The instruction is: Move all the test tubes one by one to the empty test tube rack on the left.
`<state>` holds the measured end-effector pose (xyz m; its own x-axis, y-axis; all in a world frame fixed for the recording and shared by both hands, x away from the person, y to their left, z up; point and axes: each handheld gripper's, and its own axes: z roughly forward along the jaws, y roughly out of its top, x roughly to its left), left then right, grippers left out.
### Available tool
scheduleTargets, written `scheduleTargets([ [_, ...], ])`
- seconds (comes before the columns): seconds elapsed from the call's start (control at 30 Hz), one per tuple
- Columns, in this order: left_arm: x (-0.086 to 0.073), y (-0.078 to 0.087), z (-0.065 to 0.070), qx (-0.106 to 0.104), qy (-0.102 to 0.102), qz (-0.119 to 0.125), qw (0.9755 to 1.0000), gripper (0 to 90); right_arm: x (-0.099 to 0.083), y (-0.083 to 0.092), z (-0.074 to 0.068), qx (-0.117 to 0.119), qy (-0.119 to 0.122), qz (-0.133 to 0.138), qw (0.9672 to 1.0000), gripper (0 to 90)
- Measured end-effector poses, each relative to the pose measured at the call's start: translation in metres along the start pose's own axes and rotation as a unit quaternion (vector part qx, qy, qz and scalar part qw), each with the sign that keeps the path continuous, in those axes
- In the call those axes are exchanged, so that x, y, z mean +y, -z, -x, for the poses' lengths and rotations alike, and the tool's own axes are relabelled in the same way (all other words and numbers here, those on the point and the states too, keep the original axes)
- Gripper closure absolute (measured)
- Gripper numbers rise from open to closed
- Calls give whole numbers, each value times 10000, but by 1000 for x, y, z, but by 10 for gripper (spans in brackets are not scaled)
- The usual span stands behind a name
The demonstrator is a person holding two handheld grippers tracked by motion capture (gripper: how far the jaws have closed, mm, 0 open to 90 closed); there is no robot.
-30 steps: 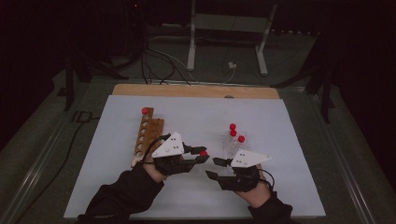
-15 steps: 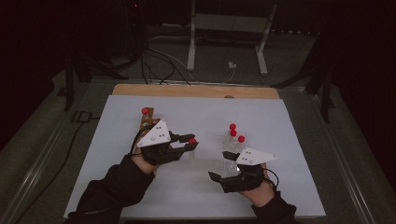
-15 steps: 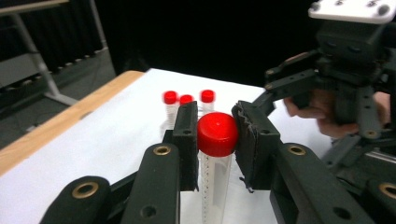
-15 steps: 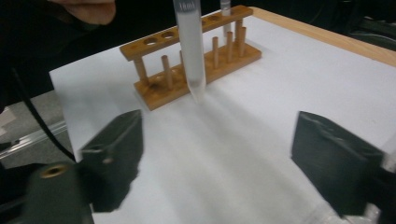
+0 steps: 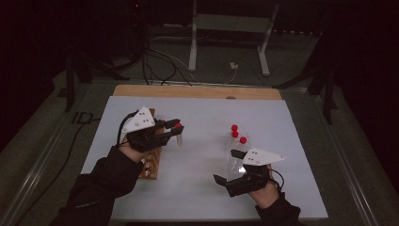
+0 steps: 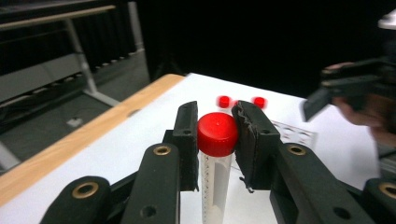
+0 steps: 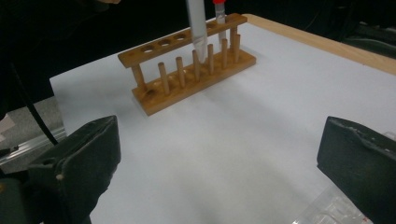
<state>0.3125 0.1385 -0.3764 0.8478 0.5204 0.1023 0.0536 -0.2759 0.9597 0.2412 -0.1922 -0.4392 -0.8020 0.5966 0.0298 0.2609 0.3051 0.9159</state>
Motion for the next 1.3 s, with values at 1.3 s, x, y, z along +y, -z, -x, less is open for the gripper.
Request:
scheduleTargets([
  [1.3, -40, 33, -78, 1976, 550, 224, 9785, 721, 1, 6, 2, 36, 35, 181, 9998, 0],
])
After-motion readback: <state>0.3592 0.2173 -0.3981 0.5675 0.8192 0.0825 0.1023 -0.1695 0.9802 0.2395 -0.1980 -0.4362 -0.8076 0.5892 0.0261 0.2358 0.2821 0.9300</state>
